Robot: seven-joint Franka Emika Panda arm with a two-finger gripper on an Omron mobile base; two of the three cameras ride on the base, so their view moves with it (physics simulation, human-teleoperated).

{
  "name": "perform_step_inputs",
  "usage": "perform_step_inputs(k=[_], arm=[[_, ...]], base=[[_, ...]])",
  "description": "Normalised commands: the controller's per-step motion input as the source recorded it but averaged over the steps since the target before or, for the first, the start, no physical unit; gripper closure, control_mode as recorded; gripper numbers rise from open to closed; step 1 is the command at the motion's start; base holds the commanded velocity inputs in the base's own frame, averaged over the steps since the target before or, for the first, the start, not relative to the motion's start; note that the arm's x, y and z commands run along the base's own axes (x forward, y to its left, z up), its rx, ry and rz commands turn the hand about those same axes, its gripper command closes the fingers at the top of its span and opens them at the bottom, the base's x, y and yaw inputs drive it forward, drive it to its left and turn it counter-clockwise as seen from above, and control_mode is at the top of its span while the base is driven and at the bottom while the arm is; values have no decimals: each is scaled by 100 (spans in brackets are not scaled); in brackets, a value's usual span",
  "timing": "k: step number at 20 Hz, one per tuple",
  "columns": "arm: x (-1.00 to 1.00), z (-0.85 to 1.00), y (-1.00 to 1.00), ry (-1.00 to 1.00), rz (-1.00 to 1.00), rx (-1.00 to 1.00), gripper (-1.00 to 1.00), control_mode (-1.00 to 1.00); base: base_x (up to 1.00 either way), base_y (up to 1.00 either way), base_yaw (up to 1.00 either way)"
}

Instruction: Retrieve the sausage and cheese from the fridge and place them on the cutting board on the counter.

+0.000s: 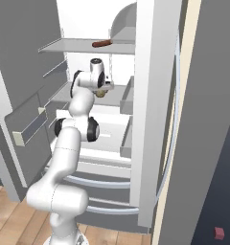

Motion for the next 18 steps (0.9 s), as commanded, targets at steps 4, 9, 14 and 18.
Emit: perform_step_inputs(k=[4, 9, 14, 18], arm=[[-54, -18, -4, 4, 0, 0, 100, -100], [-66, -23, 0, 0, 1, 0, 100, -100], [-81, -32, 0, 0, 4, 0, 100, -100], [-92, -41, -1, -7, 5, 1, 100, -100]], base=[[0, 0, 0], [0, 0, 0], [0, 0, 0], [0, 0, 0]])
